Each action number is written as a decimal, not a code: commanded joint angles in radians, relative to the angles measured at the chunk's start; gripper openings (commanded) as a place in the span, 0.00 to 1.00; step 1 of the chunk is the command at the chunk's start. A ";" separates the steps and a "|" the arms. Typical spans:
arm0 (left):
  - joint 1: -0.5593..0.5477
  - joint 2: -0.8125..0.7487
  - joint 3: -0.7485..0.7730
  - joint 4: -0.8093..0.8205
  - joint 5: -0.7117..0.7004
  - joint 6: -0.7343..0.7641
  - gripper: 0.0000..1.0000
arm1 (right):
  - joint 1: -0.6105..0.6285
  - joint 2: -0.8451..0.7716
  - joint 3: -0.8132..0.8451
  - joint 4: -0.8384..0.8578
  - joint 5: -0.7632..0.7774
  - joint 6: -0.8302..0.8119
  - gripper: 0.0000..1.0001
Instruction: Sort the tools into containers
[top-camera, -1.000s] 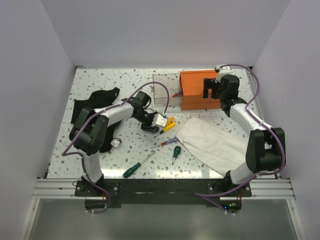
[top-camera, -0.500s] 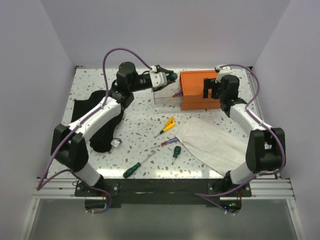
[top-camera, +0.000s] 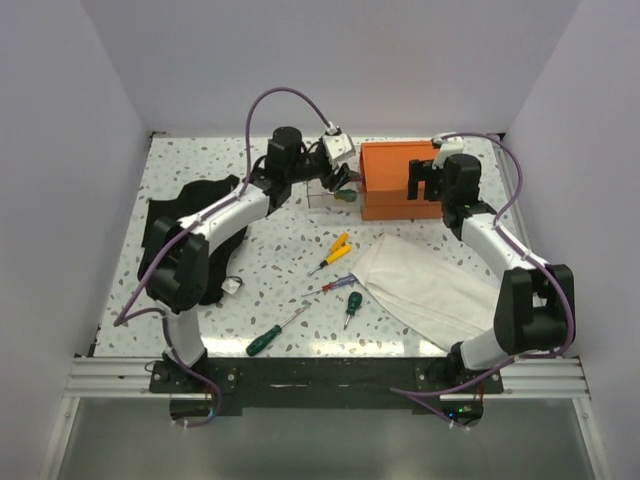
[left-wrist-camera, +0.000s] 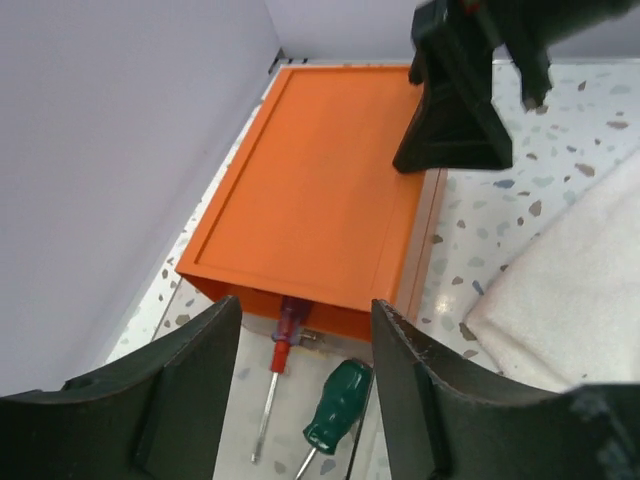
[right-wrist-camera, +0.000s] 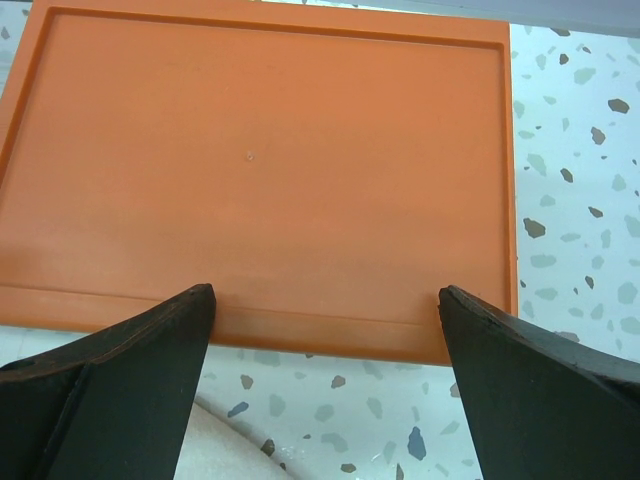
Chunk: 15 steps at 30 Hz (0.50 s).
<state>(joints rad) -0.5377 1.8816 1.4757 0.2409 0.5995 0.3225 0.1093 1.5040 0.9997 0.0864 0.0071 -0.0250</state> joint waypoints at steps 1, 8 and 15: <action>-0.033 -0.176 -0.010 -0.101 -0.032 -0.103 0.64 | 0.000 0.027 -0.072 -0.240 -0.004 -0.053 0.98; -0.158 -0.269 -0.147 -0.503 -0.059 0.009 0.65 | 0.000 0.059 -0.041 -0.263 -0.004 -0.055 0.98; -0.318 -0.227 -0.249 -0.637 -0.246 -0.115 0.64 | 0.000 0.124 0.013 -0.301 -0.004 -0.056 0.98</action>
<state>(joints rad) -0.7902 1.6192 1.2629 -0.2584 0.4648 0.2901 0.1093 1.5471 1.0359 0.0784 0.0063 -0.0261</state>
